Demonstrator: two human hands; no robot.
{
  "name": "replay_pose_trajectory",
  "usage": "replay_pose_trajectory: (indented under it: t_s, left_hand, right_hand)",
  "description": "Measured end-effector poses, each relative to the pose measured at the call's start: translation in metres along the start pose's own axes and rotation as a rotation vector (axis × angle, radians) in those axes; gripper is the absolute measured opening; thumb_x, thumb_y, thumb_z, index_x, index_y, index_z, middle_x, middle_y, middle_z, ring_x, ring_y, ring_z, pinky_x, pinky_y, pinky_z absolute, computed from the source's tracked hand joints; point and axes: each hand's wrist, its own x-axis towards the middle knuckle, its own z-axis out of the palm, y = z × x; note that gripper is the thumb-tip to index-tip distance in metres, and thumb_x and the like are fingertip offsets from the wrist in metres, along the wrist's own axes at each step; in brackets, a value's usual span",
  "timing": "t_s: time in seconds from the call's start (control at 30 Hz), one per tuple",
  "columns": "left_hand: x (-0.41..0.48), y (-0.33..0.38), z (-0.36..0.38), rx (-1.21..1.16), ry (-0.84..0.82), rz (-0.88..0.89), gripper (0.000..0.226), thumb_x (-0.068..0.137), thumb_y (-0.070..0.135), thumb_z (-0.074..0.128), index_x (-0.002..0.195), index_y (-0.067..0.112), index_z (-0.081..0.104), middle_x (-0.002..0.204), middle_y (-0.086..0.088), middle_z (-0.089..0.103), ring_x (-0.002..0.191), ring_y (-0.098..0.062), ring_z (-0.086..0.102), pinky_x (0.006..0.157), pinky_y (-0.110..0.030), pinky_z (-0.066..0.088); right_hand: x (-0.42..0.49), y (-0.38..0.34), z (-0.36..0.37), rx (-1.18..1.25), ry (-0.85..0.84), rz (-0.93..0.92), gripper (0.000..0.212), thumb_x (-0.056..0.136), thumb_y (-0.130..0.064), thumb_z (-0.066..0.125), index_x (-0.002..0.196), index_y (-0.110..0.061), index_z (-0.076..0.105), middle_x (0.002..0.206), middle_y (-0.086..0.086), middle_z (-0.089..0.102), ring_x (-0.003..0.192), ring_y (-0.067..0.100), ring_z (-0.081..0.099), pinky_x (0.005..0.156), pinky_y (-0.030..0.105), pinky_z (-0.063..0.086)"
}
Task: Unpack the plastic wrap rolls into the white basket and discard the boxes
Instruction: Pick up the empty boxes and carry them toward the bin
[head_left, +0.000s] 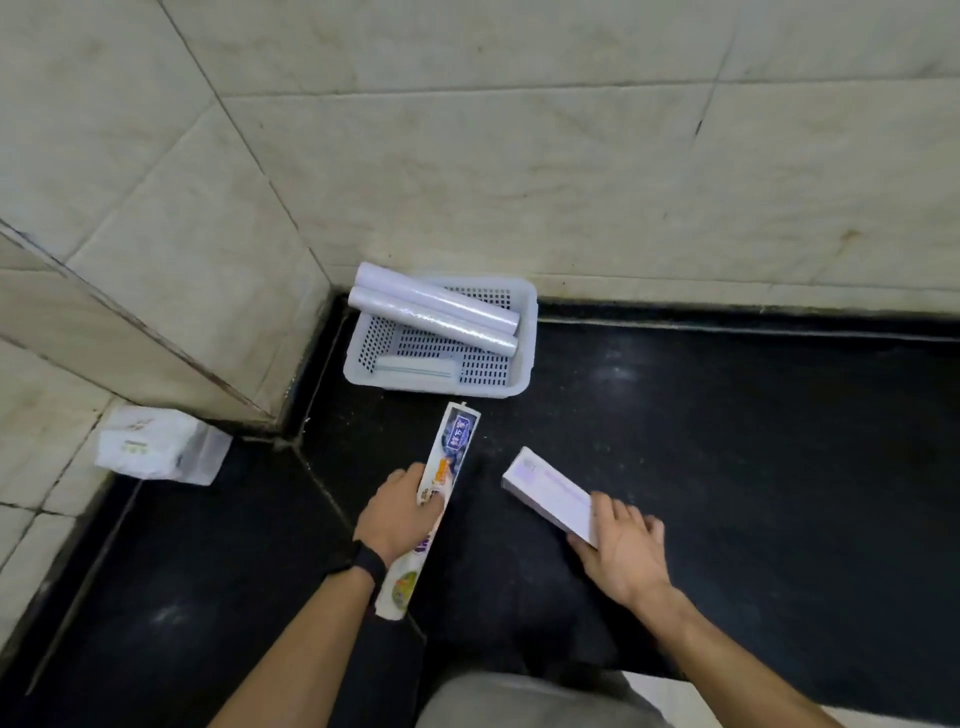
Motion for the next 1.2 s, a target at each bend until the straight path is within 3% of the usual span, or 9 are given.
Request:
replay_pose_trajectory:
  t_s: [0.13,0.23,0.4,0.57,0.67,0.8,0.97,1.07,1.2]
  left_hand:
    - [0.006,0.066,-0.004,-0.1,-0.09,0.161,0.021,0.091,0.038,0.056,0.111,0.029,0.054,0.097,0.008,0.07,0.083,-0.016,0.068,0.08,-0.037,0.054]
    - [0.011,0.122,-0.006,-0.14,-0.122,0.277,0.023,0.092,0.039,0.055,0.114,0.031,0.054,0.104,0.007,0.07,0.091,-0.019,0.067,0.085,-0.037,0.053]
    - [-0.003,0.214,0.006,-0.192,-0.152,0.52,0.041,0.098,0.039,0.05,0.136,0.029,0.043,0.122,0.007,0.063,0.105,-0.02,0.062,0.083,-0.031,0.044]
    - [-0.036,0.276,0.05,-0.328,-0.251,0.675,0.043,0.098,0.043,0.047,0.138,0.034,0.033,0.123,0.005,0.064,0.098,-0.022,0.065,0.083,-0.036,0.05]
    - [-0.067,0.304,0.082,-0.352,-0.329,0.736,0.047,0.095,0.047,0.048,0.138,0.037,0.031,0.125,0.006,0.063,0.101,-0.022,0.064,0.088,-0.04,0.051]
    - [-0.118,0.342,0.116,-0.322,-0.512,0.8,0.07,0.088,0.049,0.06,0.144,0.041,0.019,0.128,0.008,0.06,0.107,-0.019,0.061,0.095,-0.043,0.05]
    - [-0.172,0.414,0.146,-0.199,-0.655,0.957,0.102,0.069,0.028,0.078,0.141,0.052,0.009,0.121,0.008,0.059,0.097,-0.019,0.064,0.084,-0.045,0.056]
    - [-0.211,0.467,0.176,-0.099,-0.67,1.084,0.101,0.072,0.009,0.074,0.143,0.044,0.011,0.115,0.005,0.06,0.087,-0.018,0.066,0.072,-0.035,0.053]
    - [-0.277,0.527,0.235,0.026,-0.731,1.224,0.09,0.071,0.012,0.067,0.139,0.043,0.018,0.108,-0.001,0.066,0.08,-0.024,0.069,0.079,-0.045,0.057]
  right_hand:
    - [-0.037,0.036,-0.029,0.364,0.171,0.147,0.053,0.088,-0.064,0.052,0.132,-0.036,0.041,0.119,-0.012,0.058,0.101,0.015,0.064,0.098,0.043,0.041]
    - [-0.078,0.058,-0.061,0.672,0.329,0.252,0.041,0.09,-0.055,0.062,0.123,-0.039,0.043,0.102,-0.014,0.06,0.075,0.003,0.067,0.071,0.029,0.053]
    - [-0.147,0.089,-0.08,0.807,0.561,0.557,0.054,0.087,-0.058,0.064,0.13,-0.036,0.04,0.106,-0.016,0.061,0.09,0.008,0.063,0.073,0.032,0.049]
    - [-0.227,0.108,-0.075,0.895,0.732,0.731,0.052,0.084,-0.058,0.068,0.124,-0.033,0.046,0.11,-0.024,0.06,0.092,0.005,0.064,0.072,0.027,0.053]
    - [-0.279,0.12,-0.07,0.989,0.801,0.835,0.045,0.079,-0.063,0.072,0.112,-0.037,0.056,0.106,-0.019,0.068,0.089,0.004,0.069,0.077,0.035,0.058]
    - [-0.342,0.136,-0.066,1.049,0.904,0.947,0.057,0.068,-0.074,0.068,0.109,-0.035,0.06,0.099,-0.015,0.073,0.082,0.003,0.071,0.077,0.039,0.059]
    - [-0.409,0.162,-0.066,1.158,1.103,1.071,0.05,0.075,-0.068,0.07,0.108,-0.032,0.061,0.1,-0.012,0.073,0.084,0.002,0.07,0.078,0.034,0.055]
    - [-0.445,0.186,-0.062,1.218,1.24,1.116,0.042,0.081,-0.057,0.074,0.11,-0.03,0.06,0.104,-0.011,0.072,0.085,0.001,0.069,0.076,0.03,0.052]
    - [-0.5,0.228,-0.05,1.273,1.38,1.168,0.045,0.084,-0.051,0.074,0.118,-0.027,0.059,0.11,-0.01,0.071,0.092,0.003,0.07,0.078,0.028,0.052]
